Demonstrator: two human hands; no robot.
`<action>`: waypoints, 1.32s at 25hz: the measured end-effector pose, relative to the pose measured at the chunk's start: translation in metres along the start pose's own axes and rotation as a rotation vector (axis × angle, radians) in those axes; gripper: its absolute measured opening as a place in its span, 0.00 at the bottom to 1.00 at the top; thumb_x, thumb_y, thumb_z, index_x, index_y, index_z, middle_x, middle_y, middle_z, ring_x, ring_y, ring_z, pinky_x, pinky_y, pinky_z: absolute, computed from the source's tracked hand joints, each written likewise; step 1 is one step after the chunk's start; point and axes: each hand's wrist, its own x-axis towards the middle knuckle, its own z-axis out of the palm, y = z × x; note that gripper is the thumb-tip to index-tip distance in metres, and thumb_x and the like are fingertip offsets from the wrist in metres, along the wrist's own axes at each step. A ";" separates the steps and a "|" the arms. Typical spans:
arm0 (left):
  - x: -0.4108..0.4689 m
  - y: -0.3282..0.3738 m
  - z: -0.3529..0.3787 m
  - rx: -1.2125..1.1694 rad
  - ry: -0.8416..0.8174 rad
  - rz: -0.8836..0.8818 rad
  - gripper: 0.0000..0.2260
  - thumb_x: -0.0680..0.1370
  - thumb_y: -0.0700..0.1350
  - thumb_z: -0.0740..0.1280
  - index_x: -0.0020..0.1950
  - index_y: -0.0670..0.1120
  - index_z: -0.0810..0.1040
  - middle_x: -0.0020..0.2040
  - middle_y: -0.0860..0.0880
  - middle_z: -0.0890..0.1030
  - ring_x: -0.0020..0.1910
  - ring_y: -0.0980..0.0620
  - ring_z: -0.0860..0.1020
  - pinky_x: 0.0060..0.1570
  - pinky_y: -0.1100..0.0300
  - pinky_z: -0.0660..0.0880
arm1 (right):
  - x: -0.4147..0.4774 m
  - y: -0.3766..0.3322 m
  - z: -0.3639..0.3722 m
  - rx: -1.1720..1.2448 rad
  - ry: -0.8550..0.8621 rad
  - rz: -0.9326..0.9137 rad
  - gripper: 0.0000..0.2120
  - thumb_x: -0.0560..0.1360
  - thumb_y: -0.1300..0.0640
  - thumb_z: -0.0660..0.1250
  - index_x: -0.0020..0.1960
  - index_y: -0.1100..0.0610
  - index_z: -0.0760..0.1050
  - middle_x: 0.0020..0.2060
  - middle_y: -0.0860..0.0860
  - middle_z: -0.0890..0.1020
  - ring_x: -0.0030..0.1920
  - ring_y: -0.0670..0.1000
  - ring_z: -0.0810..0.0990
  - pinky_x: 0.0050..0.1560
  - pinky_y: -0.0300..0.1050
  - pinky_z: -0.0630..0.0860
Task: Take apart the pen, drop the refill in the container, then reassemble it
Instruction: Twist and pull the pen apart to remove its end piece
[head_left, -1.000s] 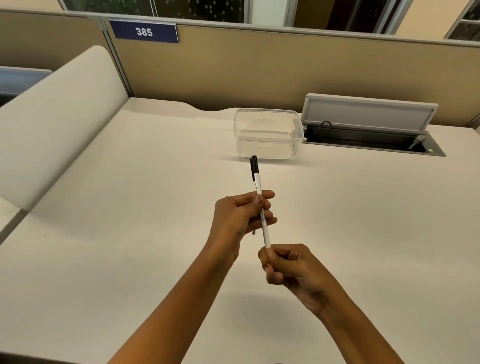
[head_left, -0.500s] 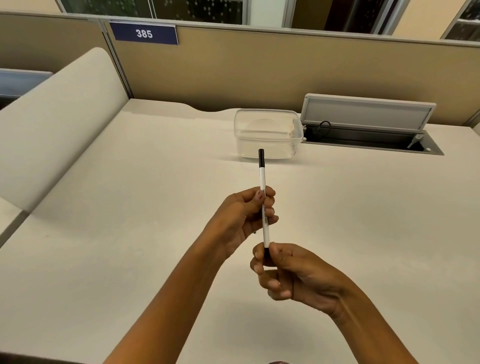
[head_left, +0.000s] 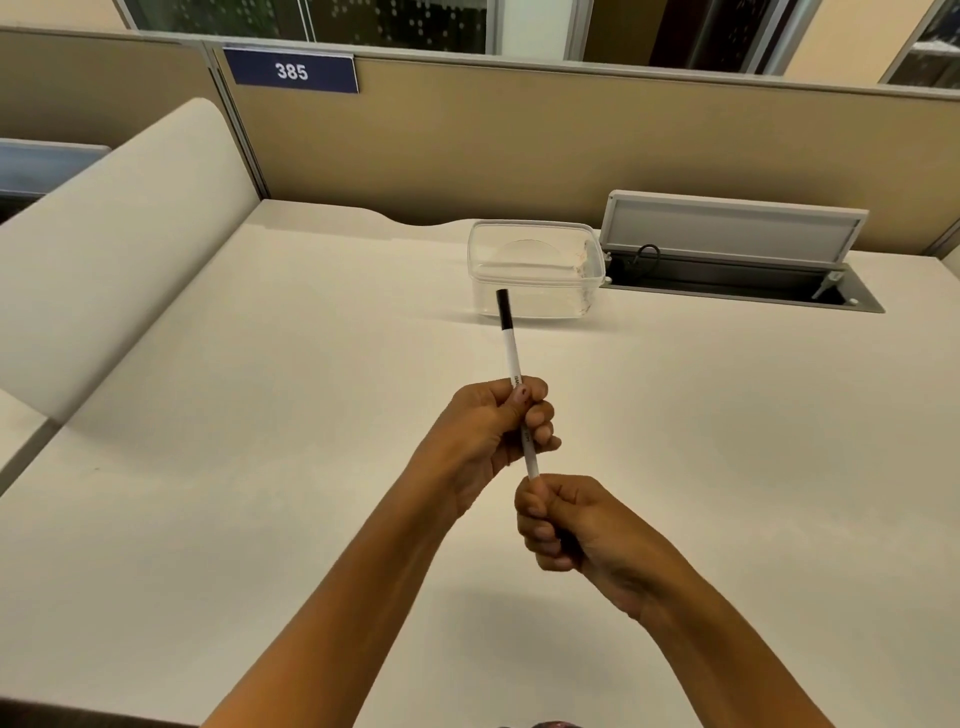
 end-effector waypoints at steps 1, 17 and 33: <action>0.000 -0.005 0.003 0.007 0.090 0.030 0.14 0.82 0.36 0.53 0.39 0.42 0.73 0.26 0.52 0.73 0.28 0.54 0.73 0.37 0.62 0.78 | 0.002 0.001 0.003 -0.085 0.101 -0.011 0.21 0.80 0.64 0.50 0.31 0.54 0.67 0.24 0.47 0.68 0.25 0.45 0.63 0.25 0.34 0.62; -0.009 0.002 -0.014 -0.176 -0.304 -0.097 0.11 0.80 0.39 0.53 0.45 0.44 0.74 0.32 0.53 0.75 0.37 0.54 0.78 0.50 0.59 0.77 | -0.002 -0.012 -0.005 0.181 -0.231 0.057 0.20 0.79 0.67 0.48 0.32 0.55 0.66 0.25 0.47 0.66 0.25 0.45 0.61 0.25 0.35 0.60; 0.003 -0.036 0.034 0.089 0.655 0.145 0.16 0.80 0.38 0.51 0.37 0.47 0.73 0.29 0.52 0.74 0.33 0.53 0.77 0.30 0.64 0.70 | 0.034 0.004 0.021 -0.906 0.645 -0.194 0.13 0.80 0.61 0.58 0.39 0.54 0.75 0.29 0.44 0.73 0.26 0.43 0.69 0.27 0.31 0.61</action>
